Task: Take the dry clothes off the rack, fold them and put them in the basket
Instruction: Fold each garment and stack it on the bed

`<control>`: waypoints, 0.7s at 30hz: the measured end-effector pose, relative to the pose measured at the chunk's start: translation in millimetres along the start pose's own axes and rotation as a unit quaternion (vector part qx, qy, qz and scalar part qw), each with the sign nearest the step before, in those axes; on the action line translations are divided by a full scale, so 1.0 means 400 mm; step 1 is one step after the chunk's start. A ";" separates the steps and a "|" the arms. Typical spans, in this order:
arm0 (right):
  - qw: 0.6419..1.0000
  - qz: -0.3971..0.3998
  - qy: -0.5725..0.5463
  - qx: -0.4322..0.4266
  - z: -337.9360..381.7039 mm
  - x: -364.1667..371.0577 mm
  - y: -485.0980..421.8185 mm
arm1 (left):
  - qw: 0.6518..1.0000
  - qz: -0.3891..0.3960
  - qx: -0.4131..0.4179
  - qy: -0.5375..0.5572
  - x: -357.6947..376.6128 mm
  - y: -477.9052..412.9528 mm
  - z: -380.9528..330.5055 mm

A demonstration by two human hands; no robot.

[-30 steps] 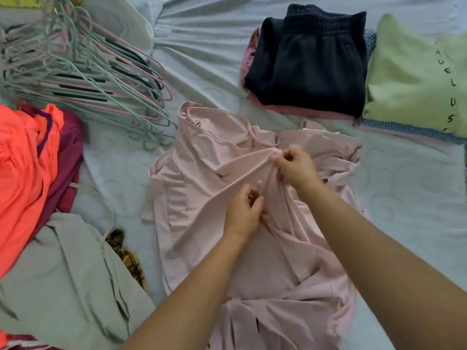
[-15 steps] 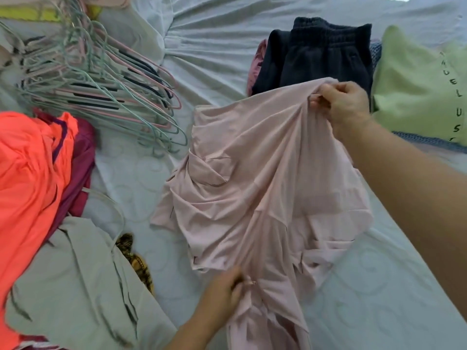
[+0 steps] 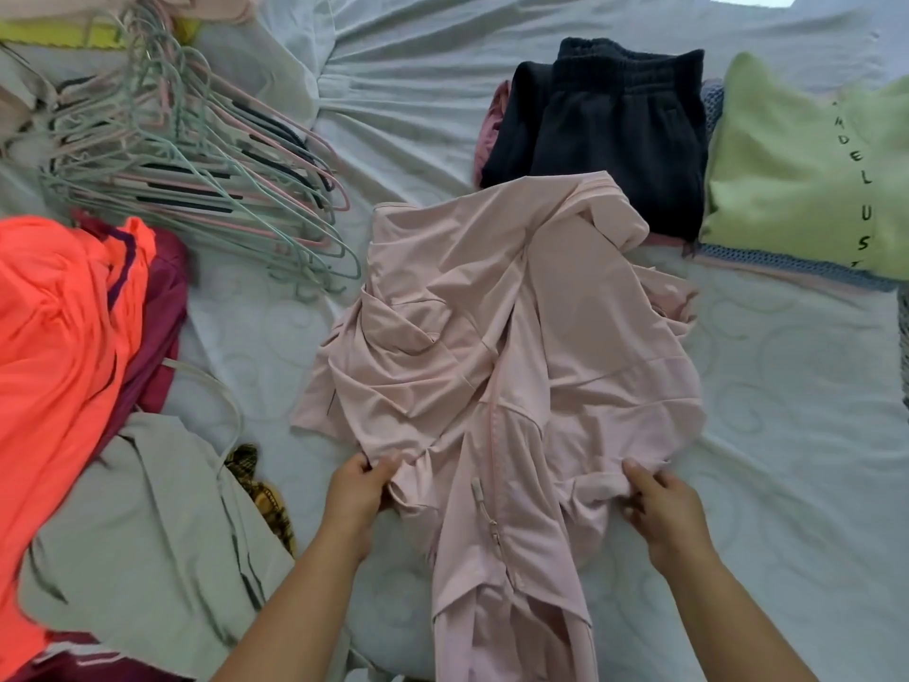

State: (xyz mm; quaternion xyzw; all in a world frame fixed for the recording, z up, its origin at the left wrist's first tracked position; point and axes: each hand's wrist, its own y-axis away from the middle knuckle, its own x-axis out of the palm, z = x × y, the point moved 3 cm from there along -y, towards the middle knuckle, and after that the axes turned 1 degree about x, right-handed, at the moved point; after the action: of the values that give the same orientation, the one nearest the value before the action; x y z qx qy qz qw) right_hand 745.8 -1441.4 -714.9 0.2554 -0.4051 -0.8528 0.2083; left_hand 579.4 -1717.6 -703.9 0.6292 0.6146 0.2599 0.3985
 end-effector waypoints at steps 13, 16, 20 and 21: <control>0.978 0.048 -0.145 0.141 -0.042 -0.117 0.082 | 0.993 -0.037 -0.088 0.070 -0.118 0.067 0.111; 0.981 0.060 -0.094 0.157 -0.046 -0.108 0.081 | 0.987 -0.049 -0.088 0.129 -0.121 0.070 0.108; 0.985 0.088 -0.081 0.125 -0.018 -0.160 0.089 | 0.979 -0.038 -0.069 0.189 -0.174 0.085 0.078; 0.986 0.093 -0.083 0.114 -0.007 -0.181 0.099 | 0.977 -0.033 -0.058 0.200 -0.189 0.093 0.067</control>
State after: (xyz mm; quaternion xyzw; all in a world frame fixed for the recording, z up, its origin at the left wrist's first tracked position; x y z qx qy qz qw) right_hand 809.9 -1425.5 -665.5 0.1667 -0.5374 -0.7963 0.2221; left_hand 614.2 -1793.9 -675.7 0.5193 0.6864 0.4024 0.3118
